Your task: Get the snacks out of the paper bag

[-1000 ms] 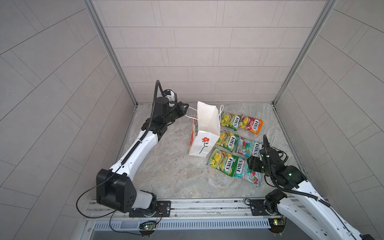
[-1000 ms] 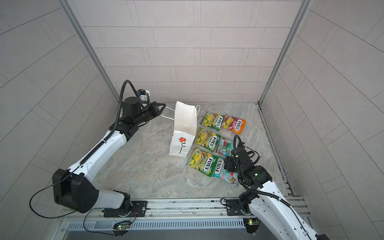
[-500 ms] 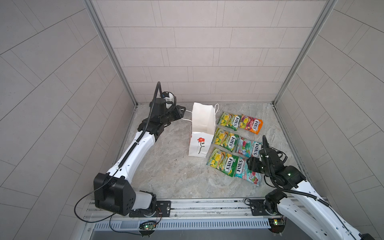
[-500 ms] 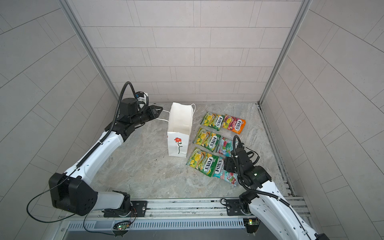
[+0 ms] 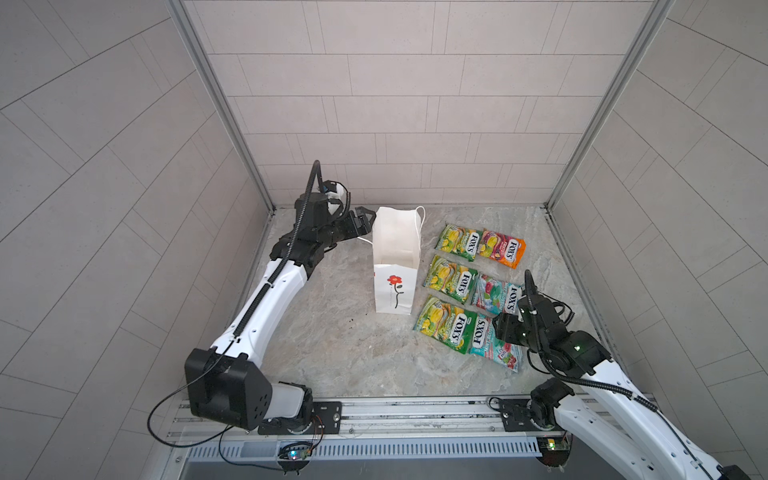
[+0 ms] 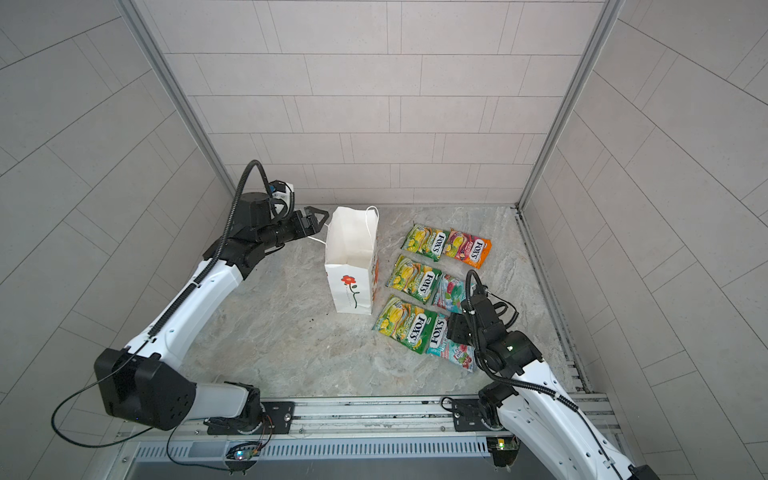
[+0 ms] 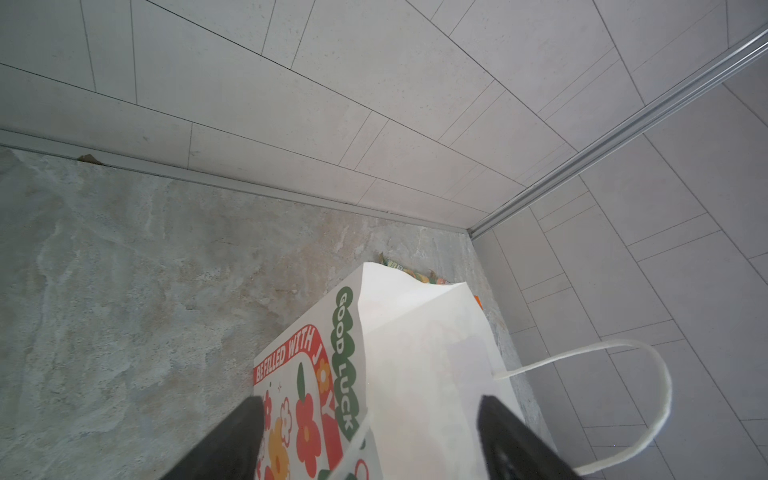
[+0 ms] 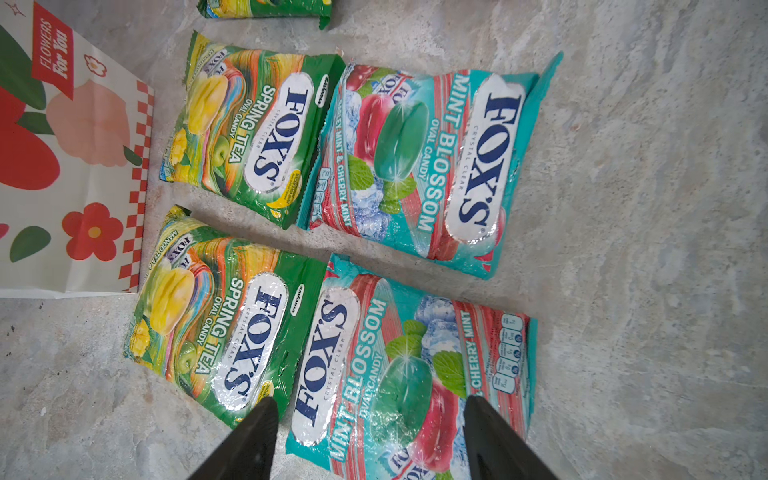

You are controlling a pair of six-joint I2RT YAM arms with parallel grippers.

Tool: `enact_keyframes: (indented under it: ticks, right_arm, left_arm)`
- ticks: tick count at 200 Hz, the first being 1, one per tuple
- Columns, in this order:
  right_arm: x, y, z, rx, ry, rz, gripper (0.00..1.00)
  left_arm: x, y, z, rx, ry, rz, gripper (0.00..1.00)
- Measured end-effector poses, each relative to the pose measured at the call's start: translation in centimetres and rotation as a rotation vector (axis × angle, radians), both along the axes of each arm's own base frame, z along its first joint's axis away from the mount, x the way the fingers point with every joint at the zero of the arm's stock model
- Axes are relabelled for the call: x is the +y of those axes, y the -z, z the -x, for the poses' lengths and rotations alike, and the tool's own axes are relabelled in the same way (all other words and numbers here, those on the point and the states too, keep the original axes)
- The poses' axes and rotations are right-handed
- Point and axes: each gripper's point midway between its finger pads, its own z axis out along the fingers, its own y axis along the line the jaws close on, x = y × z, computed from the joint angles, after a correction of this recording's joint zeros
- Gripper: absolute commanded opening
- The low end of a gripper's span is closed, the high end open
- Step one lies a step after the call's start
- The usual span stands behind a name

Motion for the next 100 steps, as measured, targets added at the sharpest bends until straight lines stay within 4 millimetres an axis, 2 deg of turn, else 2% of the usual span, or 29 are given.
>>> enact_keyframes:
  ticks: [19, 44, 100]
  right_arm:
    - [0.0, 0.0, -0.1, 0.000, 0.000, 0.001, 0.72]
    - [0.0, 0.3, -0.2, 0.002, 0.002, 0.006, 0.72]
    - [-0.8, 0.5, -1.1, -0.024, 0.029, 0.060, 0.72]
  left_arm:
    - [0.2, 0.0, 0.2, -0.001, 0.006, -0.036, 1.00]
    - [0.5, -0.5, 0.5, -0.012, 0.017, -0.090, 1.00]
    - [1.8, -3.6, 1.6, -0.085, 0.025, -0.243, 1.00]
